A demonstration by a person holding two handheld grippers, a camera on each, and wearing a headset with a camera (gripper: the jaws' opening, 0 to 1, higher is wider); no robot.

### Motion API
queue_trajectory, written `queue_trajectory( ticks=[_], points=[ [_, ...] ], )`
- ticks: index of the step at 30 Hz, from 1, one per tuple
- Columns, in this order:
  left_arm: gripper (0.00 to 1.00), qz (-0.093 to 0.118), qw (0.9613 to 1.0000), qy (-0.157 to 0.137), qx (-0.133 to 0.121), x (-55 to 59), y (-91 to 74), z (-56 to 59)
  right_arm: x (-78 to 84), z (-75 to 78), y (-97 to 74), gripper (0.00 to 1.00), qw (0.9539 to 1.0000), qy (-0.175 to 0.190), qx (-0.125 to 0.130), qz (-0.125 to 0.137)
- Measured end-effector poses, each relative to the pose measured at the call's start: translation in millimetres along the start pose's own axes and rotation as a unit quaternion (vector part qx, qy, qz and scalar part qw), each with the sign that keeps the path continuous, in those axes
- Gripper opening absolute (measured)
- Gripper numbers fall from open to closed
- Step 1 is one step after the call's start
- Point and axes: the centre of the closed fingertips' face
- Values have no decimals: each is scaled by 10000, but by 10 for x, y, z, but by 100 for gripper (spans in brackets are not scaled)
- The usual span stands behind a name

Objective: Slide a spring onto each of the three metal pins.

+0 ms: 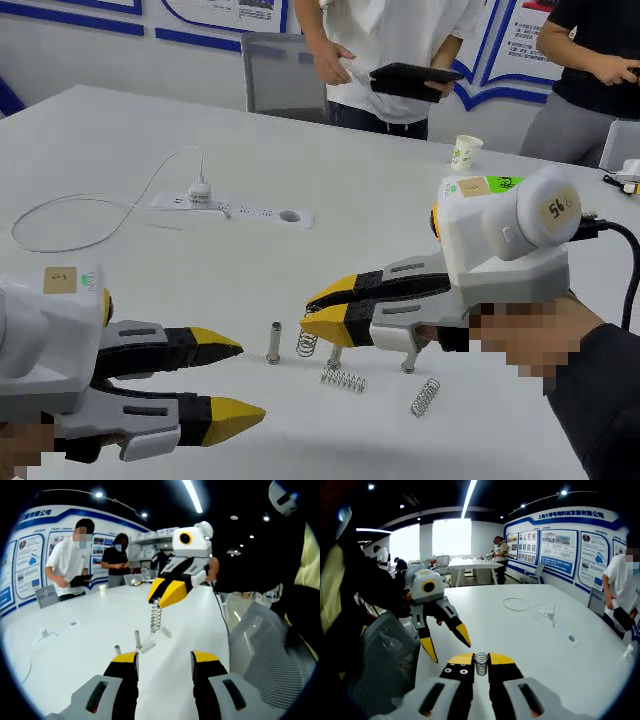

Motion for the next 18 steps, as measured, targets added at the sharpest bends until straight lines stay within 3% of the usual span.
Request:
queue_trajectory(
  ticks=[8,18],
  points=[
    [46,2,9998,-68,-211,29,-98,-43,23,276,133,11,9996,4,278,59],
    [50,50,9990,-214,-391,90,-132,-59,84,507,322,11,9987,-61,506,88]
  ],
)
Point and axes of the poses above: the centre of the closed fingertips' face, and the gripper's own axes: y roughly forward along the fingers, z roughly to its right, x roughly out of its underside, and after that the axes turned 13 degrees about z, right-handed
